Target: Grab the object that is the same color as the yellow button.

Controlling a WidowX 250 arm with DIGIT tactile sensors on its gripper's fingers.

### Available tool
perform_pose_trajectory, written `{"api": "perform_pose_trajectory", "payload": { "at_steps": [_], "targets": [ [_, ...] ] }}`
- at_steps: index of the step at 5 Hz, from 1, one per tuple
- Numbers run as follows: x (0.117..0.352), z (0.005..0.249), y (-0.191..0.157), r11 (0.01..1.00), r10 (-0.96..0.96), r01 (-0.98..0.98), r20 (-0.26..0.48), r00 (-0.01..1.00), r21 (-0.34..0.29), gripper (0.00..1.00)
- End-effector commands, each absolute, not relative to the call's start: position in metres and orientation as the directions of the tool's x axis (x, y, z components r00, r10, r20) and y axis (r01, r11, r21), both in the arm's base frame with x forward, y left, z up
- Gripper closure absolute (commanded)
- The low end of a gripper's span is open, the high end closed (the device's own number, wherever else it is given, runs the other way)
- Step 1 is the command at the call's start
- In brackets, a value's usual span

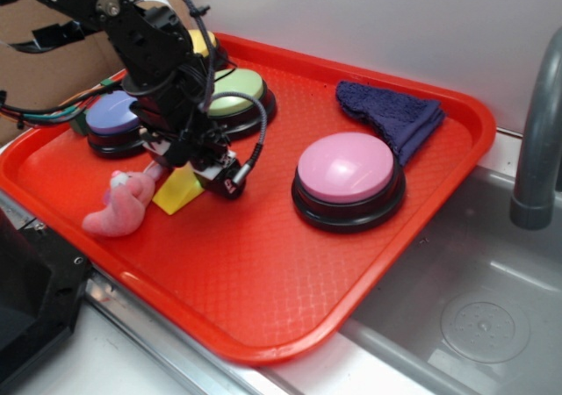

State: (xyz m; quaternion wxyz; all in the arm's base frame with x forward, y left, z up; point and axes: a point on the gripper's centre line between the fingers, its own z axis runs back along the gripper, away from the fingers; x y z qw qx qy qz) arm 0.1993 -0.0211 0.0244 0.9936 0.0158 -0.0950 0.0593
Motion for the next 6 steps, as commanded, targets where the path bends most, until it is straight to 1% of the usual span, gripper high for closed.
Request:
{"api": "perform_pose_trajectory", "payload": {
  "at_steps": [1,2,3,4,5,6],
  "targets": [
    [0.211,0.08,-0.018,0.987,0.159,-0.159,0.2,0.967,-0.012,1.0],
    [0.209,0.13,-0.02,0.987,0.159,-0.161,0.203,0.966,-0.006,1.0],
    [0.212,0.173,-0.017,0.985,0.169,-0.159,0.223,0.96,-0.061,1.0],
    [0.208,0.197,-0.012,0.982,0.187,-0.174,0.276,0.943,-0.071,1.0],
    [0.212,0.198,-0.015,0.992,0.125,-0.117,0.278,0.952,-0.042,1.0],
    [0.213,0.187,-0.014,0.987,0.12,-0.135,0.157,0.98,0.09,0.21]
  ]
}}
